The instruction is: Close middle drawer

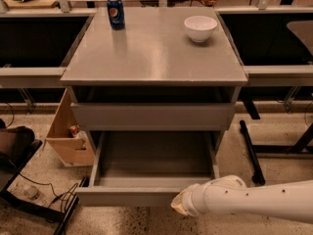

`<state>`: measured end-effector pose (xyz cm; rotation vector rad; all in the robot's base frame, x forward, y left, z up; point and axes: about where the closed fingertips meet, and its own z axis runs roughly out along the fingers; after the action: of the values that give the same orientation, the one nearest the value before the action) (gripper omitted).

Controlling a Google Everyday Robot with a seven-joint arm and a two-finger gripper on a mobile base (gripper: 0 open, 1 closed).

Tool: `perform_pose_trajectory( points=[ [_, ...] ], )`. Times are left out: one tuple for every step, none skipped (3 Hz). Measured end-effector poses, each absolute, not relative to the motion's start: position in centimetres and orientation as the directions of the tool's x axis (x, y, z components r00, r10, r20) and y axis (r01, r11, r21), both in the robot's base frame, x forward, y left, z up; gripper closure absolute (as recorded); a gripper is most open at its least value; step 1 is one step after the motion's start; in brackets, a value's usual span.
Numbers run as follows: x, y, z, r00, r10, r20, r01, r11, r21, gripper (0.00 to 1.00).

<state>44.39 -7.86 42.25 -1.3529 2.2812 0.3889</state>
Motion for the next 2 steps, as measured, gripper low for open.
perform_pose_trajectory(
  points=[
    [46.35, -7.57, 41.23, -0.403, -0.749, -0.525, -0.880, 0.475, -0.002, 1.00],
    [46.22, -7.60, 41.23, -0.403, -0.749, -0.525, -0.880, 0.475, -0.002, 1.00]
  ],
)
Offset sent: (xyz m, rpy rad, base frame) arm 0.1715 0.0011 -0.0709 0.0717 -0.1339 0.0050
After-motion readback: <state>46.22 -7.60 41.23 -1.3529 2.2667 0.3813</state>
